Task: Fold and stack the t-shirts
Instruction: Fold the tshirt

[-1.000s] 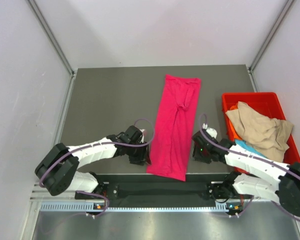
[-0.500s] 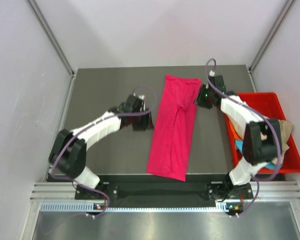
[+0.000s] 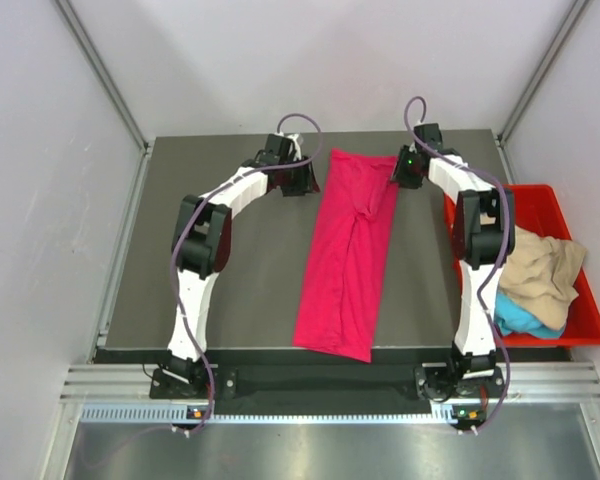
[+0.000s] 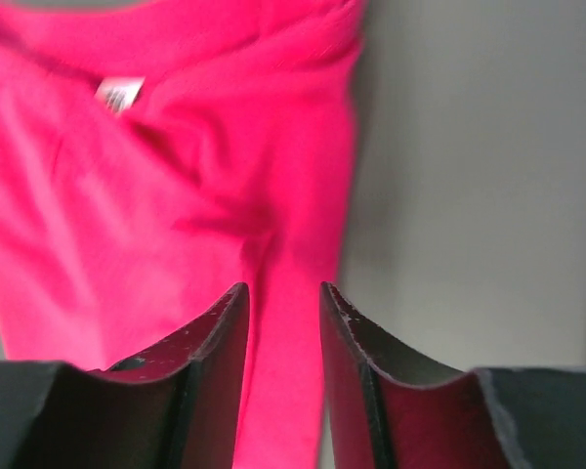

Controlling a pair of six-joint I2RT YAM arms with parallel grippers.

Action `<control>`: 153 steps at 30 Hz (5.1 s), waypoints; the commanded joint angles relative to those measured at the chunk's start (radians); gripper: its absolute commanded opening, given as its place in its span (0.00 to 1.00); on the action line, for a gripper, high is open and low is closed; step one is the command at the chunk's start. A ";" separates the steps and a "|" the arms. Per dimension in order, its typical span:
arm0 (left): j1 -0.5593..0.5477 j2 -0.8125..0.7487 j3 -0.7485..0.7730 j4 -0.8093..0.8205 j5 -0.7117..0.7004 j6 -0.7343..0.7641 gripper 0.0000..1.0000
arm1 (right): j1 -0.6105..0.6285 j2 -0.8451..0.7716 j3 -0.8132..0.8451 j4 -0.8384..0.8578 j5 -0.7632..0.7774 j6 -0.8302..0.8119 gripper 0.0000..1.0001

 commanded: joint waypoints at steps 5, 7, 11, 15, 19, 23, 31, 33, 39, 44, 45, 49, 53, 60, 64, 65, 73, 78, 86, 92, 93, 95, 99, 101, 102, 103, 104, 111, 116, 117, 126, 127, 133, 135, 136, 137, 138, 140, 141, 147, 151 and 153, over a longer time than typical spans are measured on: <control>0.027 0.147 0.139 0.237 0.094 -0.028 0.58 | -0.062 0.062 0.111 0.041 0.012 0.027 0.43; 0.027 0.207 0.211 0.244 0.100 -0.046 0.59 | -0.071 0.083 0.128 0.064 -0.021 0.042 0.44; 0.027 0.314 0.346 0.221 0.112 -0.085 0.59 | -0.077 0.183 0.252 0.038 -0.093 0.053 0.41; 0.027 0.376 0.387 0.264 0.137 -0.129 0.58 | -0.077 0.227 0.303 0.030 -0.102 0.073 0.37; 0.027 0.391 0.385 0.308 0.137 -0.145 0.52 | -0.081 0.260 0.336 0.049 -0.105 0.090 0.32; 0.032 0.402 0.387 0.383 0.128 -0.171 0.14 | -0.081 0.292 0.335 0.158 -0.157 0.139 0.14; 0.085 0.416 0.405 0.448 0.010 -0.264 0.00 | -0.074 0.441 0.494 0.405 -0.258 0.321 0.00; 0.096 0.428 0.437 0.452 -0.014 -0.260 0.00 | -0.071 0.481 0.537 0.487 -0.269 0.367 0.00; 0.117 0.426 0.460 0.474 -0.024 -0.252 0.00 | -0.056 0.530 0.603 0.575 -0.245 0.403 0.06; 0.150 0.304 0.396 0.388 0.063 -0.222 0.18 | -0.059 0.469 0.579 0.462 -0.243 0.349 0.31; 0.154 0.258 0.296 0.371 0.060 -0.215 0.22 | -0.062 0.441 0.557 0.440 -0.242 0.320 0.36; 0.153 -0.019 0.011 0.230 -0.035 -0.090 0.30 | -0.090 0.249 0.389 0.261 -0.168 0.271 0.41; 0.127 -0.323 -0.240 0.089 -0.049 -0.061 0.33 | -0.094 0.001 0.210 0.001 -0.038 0.191 0.40; -0.056 -0.678 -0.693 -0.002 -0.049 -0.063 0.41 | -0.056 -0.438 -0.280 -0.201 -0.010 0.065 0.37; -0.181 -0.778 -0.863 0.032 -0.016 -0.146 0.43 | 0.014 -0.712 -0.684 -0.195 0.010 0.064 0.38; -0.194 -0.796 -0.899 0.047 -0.006 -0.165 0.43 | 0.028 -0.807 -0.746 -0.172 -0.016 0.070 0.38; -0.292 -0.835 -1.114 0.162 -0.032 -0.264 0.46 | 0.237 -1.072 -1.157 -0.066 -0.091 0.195 0.40; -0.324 -0.816 -1.137 0.205 -0.007 -0.300 0.47 | 0.311 -1.108 -1.262 -0.023 -0.117 0.262 0.39; -0.380 -0.782 -1.164 0.225 -0.040 -0.327 0.47 | 0.329 -1.201 -1.366 -0.052 -0.080 0.269 0.39; -0.426 -0.744 -1.152 0.222 -0.060 -0.343 0.47 | 0.335 -1.242 -1.397 -0.035 -0.111 0.285 0.36; -0.433 -0.746 -1.149 0.216 -0.069 -0.343 0.47 | 0.337 -1.245 -1.399 -0.037 -0.111 0.285 0.36; -0.453 -0.741 -1.138 0.187 -0.102 -0.347 0.47 | 0.337 -1.245 -1.394 -0.043 -0.110 0.283 0.35; -0.479 -0.735 -1.131 0.170 -0.130 -0.352 0.47 | 0.347 -1.234 -1.392 -0.055 -0.110 0.289 0.33; -0.490 -0.735 -1.131 0.167 -0.139 -0.355 0.47 | 0.360 -1.239 -1.397 -0.066 -0.102 0.294 0.33; -0.493 -0.733 -1.131 0.167 -0.147 -0.356 0.47 | 0.361 -1.242 -1.397 -0.068 -0.102 0.297 0.33; -0.498 -0.729 -1.127 0.164 -0.150 -0.358 0.47 | 0.366 -1.251 -1.402 -0.074 -0.102 0.298 0.34; -0.499 -0.727 -1.129 0.162 -0.155 -0.357 0.47 | 0.367 -1.257 -1.403 -0.074 -0.104 0.303 0.33; -0.505 -0.712 -1.105 0.100 -0.207 -0.364 0.12 | 0.372 -1.276 -1.402 -0.106 -0.068 0.292 0.00; -0.507 -0.744 -1.069 -0.008 -0.277 -0.369 0.00 | 0.374 -1.316 -1.380 -0.177 0.013 0.282 0.00; -0.505 -0.749 -1.071 -0.011 -0.308 -0.375 0.00 | 0.372 -1.316 -1.379 -0.183 0.018 0.279 0.00; -0.508 -0.758 -1.077 -0.025 -0.299 -0.401 0.29 | 0.374 -1.336 -1.396 -0.170 0.011 0.280 0.00; -0.508 -0.770 -1.072 -0.023 -0.293 -0.398 0.31 | 0.372 -1.340 -1.394 -0.172 0.008 0.280 0.00; -0.544 -0.834 -1.092 0.050 -0.235 -0.436 0.45 | 0.374 -1.351 -1.388 -0.174 -0.005 0.282 0.00; -0.560 -0.830 -1.097 0.067 -0.235 -0.455 0.45 | 0.374 -1.352 -1.389 -0.170 -0.007 0.283 0.00; -0.562 -0.822 -1.095 0.070 -0.233 -0.458 0.46 | 0.374 -1.354 -1.391 -0.170 -0.010 0.283 0.00; -0.565 -0.812 -1.092 0.070 -0.233 -0.459 0.46 | 0.374 -1.357 -1.391 -0.169 -0.010 0.283 0.00; -0.570 -0.793 -1.091 0.069 -0.231 -0.461 0.46 | 0.374 -1.360 -1.391 -0.170 -0.012 0.283 0.00; -0.577 -0.781 -1.092 0.069 -0.234 -0.473 0.46 | 0.374 -1.363 -1.389 -0.175 -0.012 0.283 0.00; -0.584 -0.773 -1.095 0.066 -0.241 -0.476 0.45 | 0.374 -1.369 -1.388 -0.180 -0.010 0.283 0.00; -0.607 -0.749 -1.094 0.054 -0.256 -0.485 0.40 | 0.374 -1.386 -1.389 -0.184 -0.008 0.289 0.00; -0.611 -0.730 -1.083 0.047 -0.259 -0.476 0.25 | 0.372 -1.385 -1.392 -0.183 -0.007 0.289 0.00; -0.611 -0.727 -1.078 0.035 -0.265 -0.476 0.06 | 0.374 -1.383 -1.395 -0.181 -0.007 0.291 0.00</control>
